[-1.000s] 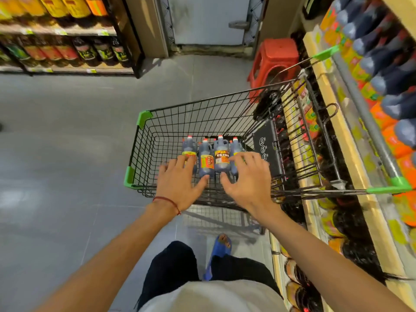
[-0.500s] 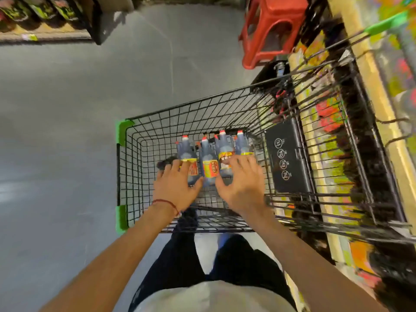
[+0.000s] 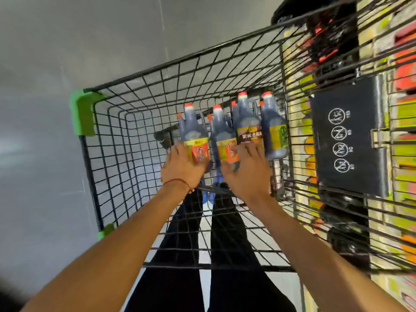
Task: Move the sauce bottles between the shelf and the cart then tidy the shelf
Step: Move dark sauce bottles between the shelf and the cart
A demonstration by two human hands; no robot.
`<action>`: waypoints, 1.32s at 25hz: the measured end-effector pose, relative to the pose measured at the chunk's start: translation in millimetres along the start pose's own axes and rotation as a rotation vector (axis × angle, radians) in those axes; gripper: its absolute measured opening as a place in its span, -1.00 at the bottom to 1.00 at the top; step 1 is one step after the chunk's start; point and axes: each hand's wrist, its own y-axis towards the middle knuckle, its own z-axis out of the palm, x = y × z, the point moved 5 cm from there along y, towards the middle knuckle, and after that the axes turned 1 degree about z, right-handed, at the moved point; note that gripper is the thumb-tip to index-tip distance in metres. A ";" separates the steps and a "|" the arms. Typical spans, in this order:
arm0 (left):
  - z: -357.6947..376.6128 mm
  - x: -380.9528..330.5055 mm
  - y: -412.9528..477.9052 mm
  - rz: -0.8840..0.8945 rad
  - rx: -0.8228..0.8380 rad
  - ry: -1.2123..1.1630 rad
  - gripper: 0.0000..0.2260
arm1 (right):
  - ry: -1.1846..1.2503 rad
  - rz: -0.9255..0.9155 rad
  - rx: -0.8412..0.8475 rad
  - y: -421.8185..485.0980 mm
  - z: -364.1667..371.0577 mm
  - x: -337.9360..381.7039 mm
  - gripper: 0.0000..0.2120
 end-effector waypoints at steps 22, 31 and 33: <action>28.4 52.5 55.0 -0.341 -0.185 -0.280 -0.20 | 0.246 0.312 0.189 50.5 104.9 -27.2 -0.20; 31.5 63.1 66.9 -0.358 -0.056 -0.340 -0.27 | 0.419 0.442 0.351 62.6 131.0 -31.4 -0.08; 27.1 61.4 68.1 -0.354 -0.041 -0.311 -0.32 | 0.382 0.458 0.328 64.1 130.6 -30.6 -0.15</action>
